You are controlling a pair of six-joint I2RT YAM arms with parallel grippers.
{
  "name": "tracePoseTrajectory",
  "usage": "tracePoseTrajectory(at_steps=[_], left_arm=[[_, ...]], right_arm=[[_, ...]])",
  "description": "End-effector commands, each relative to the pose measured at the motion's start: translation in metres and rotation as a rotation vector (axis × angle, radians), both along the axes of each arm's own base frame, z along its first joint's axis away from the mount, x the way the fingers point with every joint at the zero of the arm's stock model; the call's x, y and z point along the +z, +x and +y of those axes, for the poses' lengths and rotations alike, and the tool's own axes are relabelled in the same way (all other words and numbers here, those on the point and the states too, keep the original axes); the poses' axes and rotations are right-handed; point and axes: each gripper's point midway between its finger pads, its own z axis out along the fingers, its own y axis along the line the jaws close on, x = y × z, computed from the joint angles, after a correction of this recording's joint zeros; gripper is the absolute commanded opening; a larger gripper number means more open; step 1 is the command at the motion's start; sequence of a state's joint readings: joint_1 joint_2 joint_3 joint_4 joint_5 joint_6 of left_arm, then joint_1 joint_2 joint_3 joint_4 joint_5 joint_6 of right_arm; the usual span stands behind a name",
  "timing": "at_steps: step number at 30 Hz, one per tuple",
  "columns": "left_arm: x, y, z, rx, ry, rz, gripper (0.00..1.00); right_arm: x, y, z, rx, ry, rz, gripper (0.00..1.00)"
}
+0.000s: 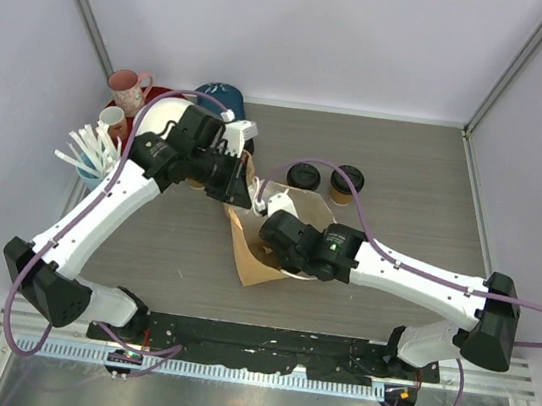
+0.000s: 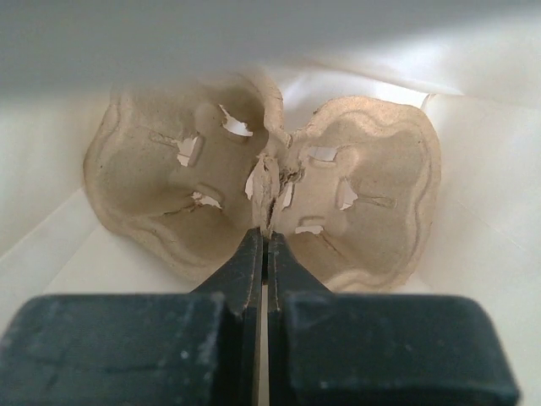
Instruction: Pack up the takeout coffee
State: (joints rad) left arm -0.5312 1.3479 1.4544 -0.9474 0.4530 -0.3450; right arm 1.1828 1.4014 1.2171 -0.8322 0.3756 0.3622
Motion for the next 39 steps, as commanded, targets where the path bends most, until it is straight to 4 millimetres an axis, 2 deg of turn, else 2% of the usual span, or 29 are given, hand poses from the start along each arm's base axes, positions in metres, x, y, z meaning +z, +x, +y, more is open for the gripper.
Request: tracePoseTrajectory(at_steps=[1,4,6,10,12,15,16,19,22,28,32,35,36,38,39], left_arm=[[0.032,0.014,-0.010,-0.003,-0.088,-0.103,0.00],[0.043,-0.004,-0.018,-0.095,-0.148,-0.091,0.00],[0.048,-0.018,-0.024,-0.160,-0.183,-0.077,0.00],[0.042,-0.029,-0.026,-0.196,-0.203,-0.035,0.00],[0.041,-0.028,-0.026,-0.188,-0.199,-0.037,0.00],[0.040,-0.023,-0.023,-0.166,-0.178,-0.056,0.00],[0.043,-0.021,-0.023,-0.164,-0.176,-0.071,0.00],[0.052,-0.015,-0.021,-0.153,-0.160,-0.122,0.00],[0.056,-0.010,-0.020,-0.148,-0.154,-0.151,0.00],[0.045,-0.008,-0.017,-0.162,-0.121,-0.166,0.00],[0.039,-0.005,-0.011,-0.202,-0.052,-0.243,0.00],[0.032,-0.001,-0.005,-0.207,-0.006,-0.276,0.00],[0.027,-0.002,-0.005,-0.214,-0.003,-0.264,0.00],[0.023,-0.006,-0.005,-0.230,-0.004,-0.249,0.00],[0.021,-0.008,-0.004,-0.238,0.000,-0.248,0.00]], right_arm=[[-0.007,-0.006,-0.004,0.022,-0.059,0.029,0.01],[-0.016,-0.006,-0.004,-0.014,-0.055,0.085,0.01],[-0.015,0.001,-0.004,-0.058,-0.029,0.095,0.01],[-0.011,0.019,0.003,-0.113,0.017,0.104,0.01],[-0.018,0.023,0.003,-0.118,0.011,0.127,0.01],[-0.039,0.015,-0.001,-0.101,-0.032,0.176,0.01],[-0.049,0.010,-0.007,-0.107,-0.053,0.196,0.01],[-0.064,0.004,-0.017,-0.127,-0.076,0.217,0.01],[-0.076,-0.001,-0.019,-0.131,-0.081,0.239,0.01],[-0.093,-0.004,-0.020,-0.128,-0.110,0.268,0.01],[-0.102,-0.005,-0.019,-0.124,-0.119,0.291,0.01],[-0.108,-0.005,-0.022,-0.131,-0.131,0.304,0.08],[-0.105,-0.004,-0.020,-0.134,-0.127,0.302,0.18],[-0.096,-0.001,-0.017,-0.138,-0.112,0.287,0.28],[-0.086,0.002,-0.014,-0.142,-0.098,0.275,0.36]])
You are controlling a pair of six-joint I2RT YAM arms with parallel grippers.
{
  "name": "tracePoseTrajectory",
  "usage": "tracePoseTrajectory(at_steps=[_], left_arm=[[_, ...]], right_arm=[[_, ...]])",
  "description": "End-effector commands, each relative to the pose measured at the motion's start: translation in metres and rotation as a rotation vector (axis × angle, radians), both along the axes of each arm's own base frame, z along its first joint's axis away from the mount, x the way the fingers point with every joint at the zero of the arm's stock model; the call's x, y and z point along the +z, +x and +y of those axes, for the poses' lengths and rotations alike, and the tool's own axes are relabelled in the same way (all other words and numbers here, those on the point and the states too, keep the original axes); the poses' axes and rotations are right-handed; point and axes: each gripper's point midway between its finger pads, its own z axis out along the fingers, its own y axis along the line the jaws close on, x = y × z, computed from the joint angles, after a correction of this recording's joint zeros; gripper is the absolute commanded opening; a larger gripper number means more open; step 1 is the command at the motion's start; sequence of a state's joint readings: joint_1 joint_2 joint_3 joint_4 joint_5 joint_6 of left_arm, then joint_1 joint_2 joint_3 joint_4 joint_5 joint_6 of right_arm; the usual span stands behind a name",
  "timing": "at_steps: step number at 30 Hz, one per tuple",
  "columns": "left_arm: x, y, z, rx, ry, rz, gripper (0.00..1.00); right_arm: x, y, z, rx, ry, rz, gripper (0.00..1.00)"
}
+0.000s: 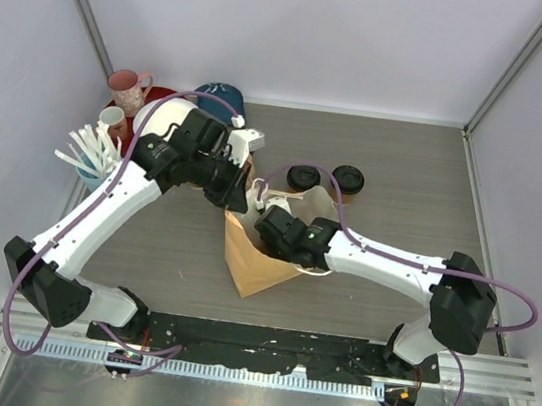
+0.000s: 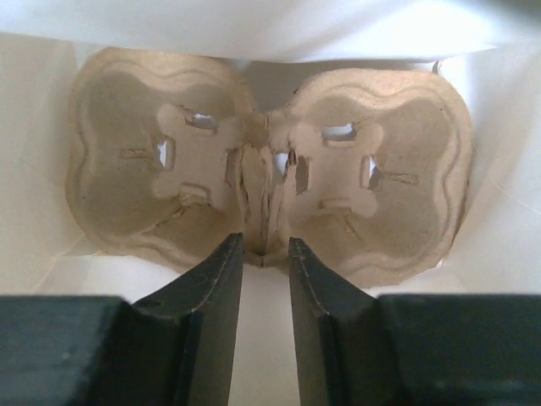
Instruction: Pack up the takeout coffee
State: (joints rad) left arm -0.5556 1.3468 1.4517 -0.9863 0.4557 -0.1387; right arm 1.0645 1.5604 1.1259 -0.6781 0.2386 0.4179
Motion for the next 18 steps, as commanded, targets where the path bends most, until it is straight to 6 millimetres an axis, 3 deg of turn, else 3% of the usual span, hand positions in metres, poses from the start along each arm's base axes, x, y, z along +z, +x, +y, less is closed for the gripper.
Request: tracePoseTrajectory(at_steps=[1,8,14,18], left_arm=[[0.029,0.000,-0.007,-0.082,-0.077,-0.137,0.00],[0.022,-0.004,0.003,-0.145,-0.015,-0.174,0.00],[0.014,-0.011,0.010,-0.195,0.043,-0.183,0.00],[0.012,-0.012,0.008,-0.209,0.056,-0.168,0.00]], right_arm=[[-0.003,-0.014,-0.018,-0.043,-0.064,0.096,0.39],[0.072,0.003,0.004,-0.029,0.111,-0.037,0.73],[0.119,0.012,0.015,0.001,0.225,-0.128,0.85],[0.149,0.020,0.018,0.021,0.283,-0.212,0.86]])
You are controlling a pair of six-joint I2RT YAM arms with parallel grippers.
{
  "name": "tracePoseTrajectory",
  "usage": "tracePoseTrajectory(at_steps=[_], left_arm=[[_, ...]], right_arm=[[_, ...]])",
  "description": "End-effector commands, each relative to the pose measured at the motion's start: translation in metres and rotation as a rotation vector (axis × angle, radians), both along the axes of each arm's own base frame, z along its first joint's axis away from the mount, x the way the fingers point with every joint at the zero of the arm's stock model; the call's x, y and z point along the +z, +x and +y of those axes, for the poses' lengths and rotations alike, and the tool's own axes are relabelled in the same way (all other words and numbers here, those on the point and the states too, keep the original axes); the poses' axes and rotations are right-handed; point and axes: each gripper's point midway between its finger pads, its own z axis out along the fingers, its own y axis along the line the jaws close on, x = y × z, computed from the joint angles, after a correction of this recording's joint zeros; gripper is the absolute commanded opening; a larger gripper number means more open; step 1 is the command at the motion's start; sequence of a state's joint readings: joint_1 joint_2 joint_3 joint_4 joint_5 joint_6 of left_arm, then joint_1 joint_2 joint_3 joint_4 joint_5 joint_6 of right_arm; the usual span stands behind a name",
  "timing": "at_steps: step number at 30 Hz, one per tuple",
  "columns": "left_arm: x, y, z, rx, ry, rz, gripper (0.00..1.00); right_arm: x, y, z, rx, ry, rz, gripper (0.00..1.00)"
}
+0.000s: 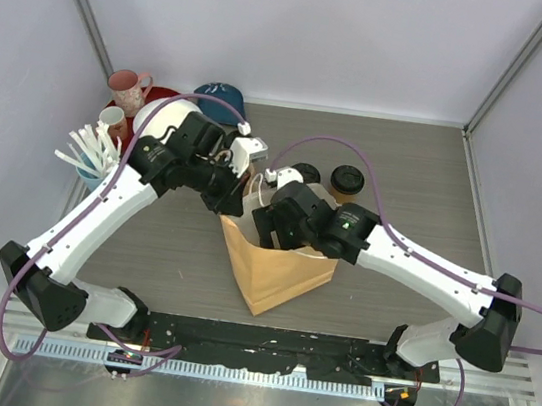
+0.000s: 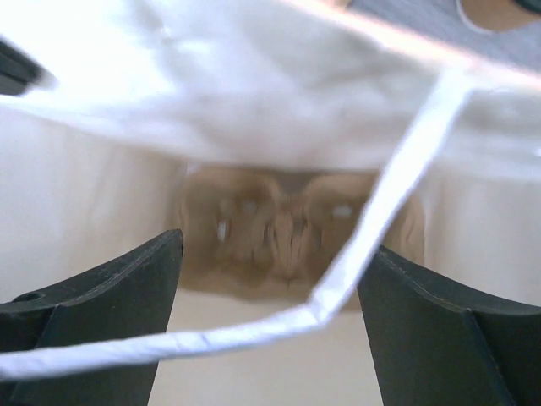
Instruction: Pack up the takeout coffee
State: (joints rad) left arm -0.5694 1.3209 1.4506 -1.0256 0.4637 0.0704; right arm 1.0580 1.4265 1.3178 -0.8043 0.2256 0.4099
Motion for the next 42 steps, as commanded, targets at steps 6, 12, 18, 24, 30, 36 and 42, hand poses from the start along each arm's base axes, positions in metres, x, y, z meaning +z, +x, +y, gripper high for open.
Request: tracePoseTrajectory(at_steps=[6,12,18,24,30,36,42], left_arm=[[0.011,-0.008,0.000,-0.061,0.013,-0.028,0.00],[0.011,-0.014,-0.001,-0.088,0.011,-0.013,0.00],[0.013,-0.021,-0.005,-0.131,-0.003,0.002,0.00],[0.011,-0.025,-0.006,-0.141,-0.010,0.020,0.00],[0.009,-0.029,-0.005,-0.148,-0.009,0.038,0.00],[0.010,-0.038,0.001,-0.165,0.009,0.054,0.00],[0.013,-0.048,0.010,-0.174,0.027,0.065,0.00]], right_arm=[[0.095,0.016,0.010,0.044,0.203,-0.214,0.87],[0.132,0.015,0.013,0.062,0.320,-0.294,0.87],[0.155,0.016,0.011,0.054,0.387,-0.344,0.87],[0.191,0.012,0.007,0.069,0.451,-0.383,0.87],[0.254,0.006,-0.008,0.062,0.553,-0.463,0.89],[0.285,0.046,-0.049,-0.130,0.405,-0.523,0.96],[0.258,0.121,-0.128,-0.366,0.254,-0.504,0.96]])
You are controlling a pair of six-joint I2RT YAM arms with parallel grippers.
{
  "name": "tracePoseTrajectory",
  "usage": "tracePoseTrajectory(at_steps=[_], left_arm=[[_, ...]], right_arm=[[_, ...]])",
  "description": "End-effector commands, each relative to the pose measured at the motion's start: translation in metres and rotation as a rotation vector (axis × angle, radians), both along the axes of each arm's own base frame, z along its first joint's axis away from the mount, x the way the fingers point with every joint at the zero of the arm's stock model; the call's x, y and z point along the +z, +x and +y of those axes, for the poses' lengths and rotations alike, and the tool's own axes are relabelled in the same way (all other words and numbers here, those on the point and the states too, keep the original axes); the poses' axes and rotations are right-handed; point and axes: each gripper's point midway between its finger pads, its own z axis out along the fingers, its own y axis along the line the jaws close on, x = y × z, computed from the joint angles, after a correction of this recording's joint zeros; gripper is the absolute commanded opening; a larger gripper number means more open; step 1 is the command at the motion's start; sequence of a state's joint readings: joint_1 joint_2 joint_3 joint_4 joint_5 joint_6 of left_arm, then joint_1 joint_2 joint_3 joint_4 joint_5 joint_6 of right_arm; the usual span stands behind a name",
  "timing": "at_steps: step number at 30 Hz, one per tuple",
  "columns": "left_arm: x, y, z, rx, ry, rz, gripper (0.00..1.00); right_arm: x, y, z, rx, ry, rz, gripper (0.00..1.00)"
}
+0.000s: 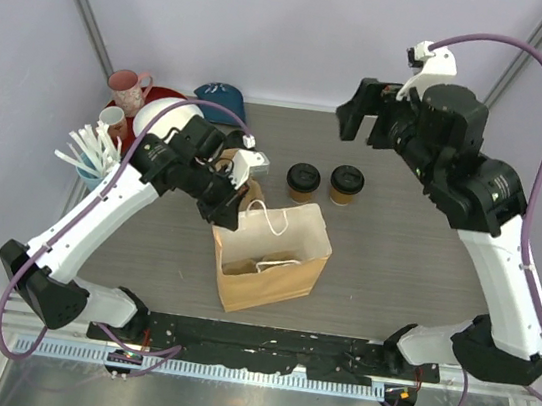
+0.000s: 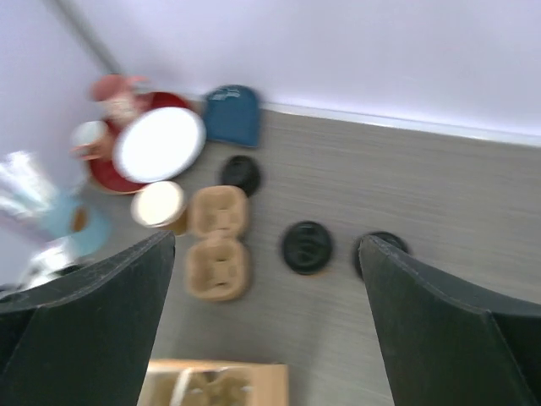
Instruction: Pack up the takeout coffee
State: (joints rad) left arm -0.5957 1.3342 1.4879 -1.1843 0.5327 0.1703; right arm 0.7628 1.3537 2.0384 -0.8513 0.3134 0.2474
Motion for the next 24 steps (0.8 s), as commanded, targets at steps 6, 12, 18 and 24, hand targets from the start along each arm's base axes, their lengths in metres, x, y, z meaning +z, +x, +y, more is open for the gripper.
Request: tracePoseTrajectory(at_steps=[6,12,18,24], left_arm=[[0.027,-0.019,0.018,-0.028,0.006,-0.070,0.00],[0.024,-0.015,0.029,0.004,0.043,-0.117,0.00],[0.013,-0.013,0.026,0.018,0.051,-0.081,0.00],[0.011,-0.011,0.019,0.027,0.046,-0.037,0.00]], right_arm=[[-0.127,0.081,-0.082,-0.109,-0.182,0.277,0.72],[-0.198,0.126,-0.120,-0.272,-0.137,0.435,0.59],[-0.259,0.155,-0.111,-0.259,-0.166,0.560,0.47],[-0.302,0.154,-0.114,-0.295,-0.230,0.652,0.46]])
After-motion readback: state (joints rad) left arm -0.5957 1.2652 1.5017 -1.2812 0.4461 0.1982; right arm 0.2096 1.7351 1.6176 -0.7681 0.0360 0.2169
